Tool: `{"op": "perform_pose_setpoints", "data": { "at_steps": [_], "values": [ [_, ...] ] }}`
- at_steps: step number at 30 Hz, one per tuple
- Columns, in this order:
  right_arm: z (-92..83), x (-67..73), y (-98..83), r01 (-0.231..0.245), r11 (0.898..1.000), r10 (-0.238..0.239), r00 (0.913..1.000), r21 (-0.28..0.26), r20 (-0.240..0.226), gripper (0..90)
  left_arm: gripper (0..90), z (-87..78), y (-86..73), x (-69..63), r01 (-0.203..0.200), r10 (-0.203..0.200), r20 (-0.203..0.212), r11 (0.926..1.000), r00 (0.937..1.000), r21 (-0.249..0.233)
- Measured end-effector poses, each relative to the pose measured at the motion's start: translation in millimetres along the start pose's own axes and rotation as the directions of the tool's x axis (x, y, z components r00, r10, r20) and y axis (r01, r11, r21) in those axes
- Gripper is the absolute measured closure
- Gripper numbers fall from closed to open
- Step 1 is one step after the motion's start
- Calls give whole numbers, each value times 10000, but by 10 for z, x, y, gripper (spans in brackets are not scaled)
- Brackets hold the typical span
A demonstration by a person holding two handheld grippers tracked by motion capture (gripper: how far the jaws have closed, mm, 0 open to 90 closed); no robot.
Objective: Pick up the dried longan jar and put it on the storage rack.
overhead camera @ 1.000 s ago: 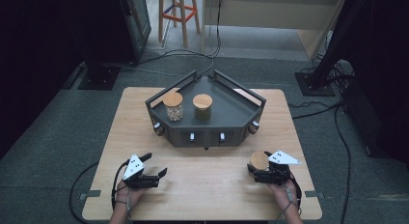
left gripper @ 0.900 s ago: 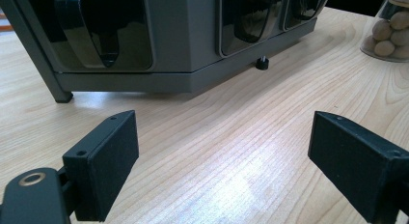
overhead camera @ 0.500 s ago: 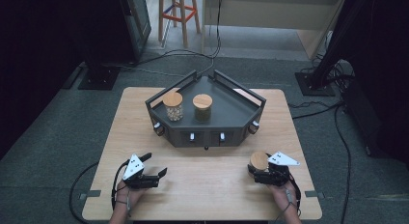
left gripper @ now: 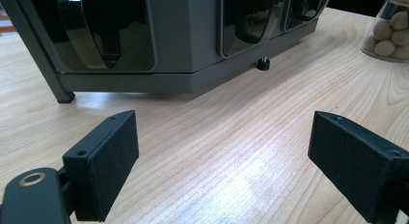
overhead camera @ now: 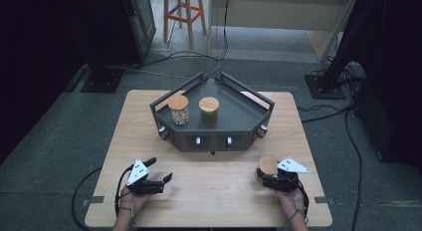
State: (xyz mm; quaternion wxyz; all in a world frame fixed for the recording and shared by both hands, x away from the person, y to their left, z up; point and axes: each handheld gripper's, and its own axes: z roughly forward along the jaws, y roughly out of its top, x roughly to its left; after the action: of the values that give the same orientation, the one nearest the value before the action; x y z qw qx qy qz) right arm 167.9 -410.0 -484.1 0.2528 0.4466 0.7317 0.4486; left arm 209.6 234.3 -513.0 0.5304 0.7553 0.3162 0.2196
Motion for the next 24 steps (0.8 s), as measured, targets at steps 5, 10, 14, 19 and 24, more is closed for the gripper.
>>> {"op": "perform_pose_setpoints", "data": {
  "at_steps": [5, 10, 14, 19, 24],
  "values": [
    [2, 6, -23, -258, 9995, 259, 9996, -191, 60, 251, 105, -1, -3, 3, 26, -26, 2, 10000, 10000, -15],
    [-24, 16, 20, -160, 9992, 162, 9999, -376, 44, 251, 105, 3, -3, 4, 18, -18, 16, 10000, 10000, -3],
    [-48, 20, 83, -34, 9990, 31, 10000, -452, -54, 251, 105, 4, -3, 5, 18, -18, 20, 10000, 10000, -3],
    [-60, 22, 161, 43, 9990, -51, 9998, -451, -179, 251, 105, 0, -4, 10, 34, -34, 9, 10000, 10000, -9],
    [-68, 23, 244, 89, 9990, -98, 9997, -435, -212, 251, 105, -1, -5, 12, 55, -55, 5, 10000, 10000, -3]
  ]
}}
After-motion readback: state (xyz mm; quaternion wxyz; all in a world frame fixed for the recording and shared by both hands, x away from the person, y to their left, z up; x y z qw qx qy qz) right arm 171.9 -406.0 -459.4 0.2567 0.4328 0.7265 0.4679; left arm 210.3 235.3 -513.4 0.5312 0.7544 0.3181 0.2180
